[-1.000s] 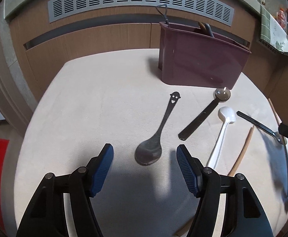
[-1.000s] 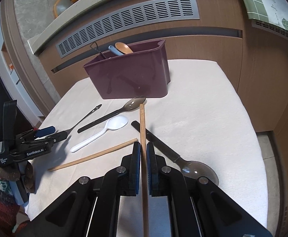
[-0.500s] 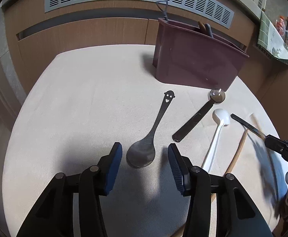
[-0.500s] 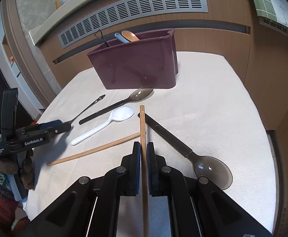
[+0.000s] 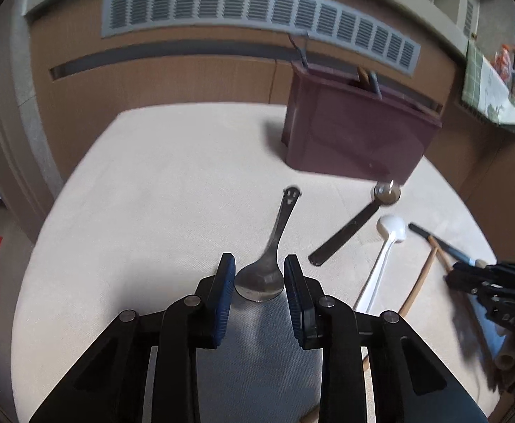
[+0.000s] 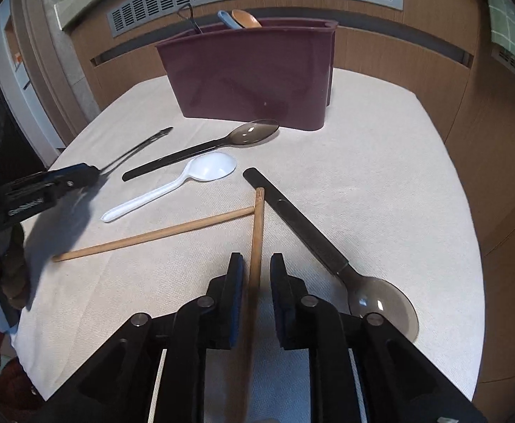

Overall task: Organize utensils
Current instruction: 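Grasp the smiley-handled metal spoon with the left gripper, then lift the chopstick with the right gripper while the left lifts the smiley spoon, then lower the chopstick into the maroon caddy with the right gripper while the left drops the spoon in, then grasp the black-handled dark spoon with the right gripper, then grasp the second wooden chopstick with the left gripper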

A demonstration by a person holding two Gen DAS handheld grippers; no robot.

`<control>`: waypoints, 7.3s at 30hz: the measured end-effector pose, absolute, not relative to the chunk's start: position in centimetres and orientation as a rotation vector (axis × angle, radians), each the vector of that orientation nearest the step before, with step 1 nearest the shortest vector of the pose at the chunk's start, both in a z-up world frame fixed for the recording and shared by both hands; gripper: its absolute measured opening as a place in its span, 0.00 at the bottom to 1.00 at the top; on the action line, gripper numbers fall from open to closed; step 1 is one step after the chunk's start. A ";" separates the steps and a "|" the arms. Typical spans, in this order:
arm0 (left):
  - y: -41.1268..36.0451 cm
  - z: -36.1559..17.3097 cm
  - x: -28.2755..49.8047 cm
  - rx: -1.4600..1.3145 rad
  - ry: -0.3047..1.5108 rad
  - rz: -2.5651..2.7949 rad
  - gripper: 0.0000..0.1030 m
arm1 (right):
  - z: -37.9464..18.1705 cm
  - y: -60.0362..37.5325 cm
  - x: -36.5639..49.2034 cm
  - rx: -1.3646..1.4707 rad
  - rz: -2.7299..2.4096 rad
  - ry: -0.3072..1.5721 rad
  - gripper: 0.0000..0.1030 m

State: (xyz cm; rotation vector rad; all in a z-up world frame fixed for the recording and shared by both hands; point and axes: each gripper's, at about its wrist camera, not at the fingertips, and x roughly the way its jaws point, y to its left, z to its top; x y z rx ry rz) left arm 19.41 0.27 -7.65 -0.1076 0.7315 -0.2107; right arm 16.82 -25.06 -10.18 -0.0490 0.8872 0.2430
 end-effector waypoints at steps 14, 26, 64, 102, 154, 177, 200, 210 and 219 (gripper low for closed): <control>2.6 -0.7 16.0 -0.129 0.525 -0.162 0.28 | -8.5 -24.7 17.2 -0.042 0.240 0.816 0.04; 1.1 1.4 15.0 -0.095 0.511 -0.202 0.28 | -3.8 -25.3 15.1 -0.027 0.256 0.655 0.02; 0.5 1.9 14.7 -0.155 0.526 -0.265 0.28 | -3.8 -26.2 14.0 0.022 0.227 0.556 0.04; -3.3 7.8 35.7 -0.208 0.507 -0.464 0.28 | 7.2 -24.2 32.5 0.050 0.178 0.189 0.04; -2.5 -6.5 15.6 -0.084 0.791 -0.359 0.75 | -9.6 -27.9 20.1 -0.165 0.335 0.899 0.19; -6.6 -6.8 17.2 0.010 0.840 -0.451 0.76 | -9.1 -30.1 14.1 0.054 0.191 0.865 0.11; -6.6 -8.2 14.3 -0.036 0.972 -0.595 0.75 | -9.4 -31.6 11.3 0.159 0.184 0.792 0.13; -9.7 -8.3 15.0 0.101 0.955 -0.566 0.75 | -9.1 -31.9 10.7 0.141 0.152 0.769 0.14; -11.2 -8.4 16.1 0.204 0.926 -0.501 0.58 | -9.4 -32.2 10.4 0.135 0.139 0.763 0.14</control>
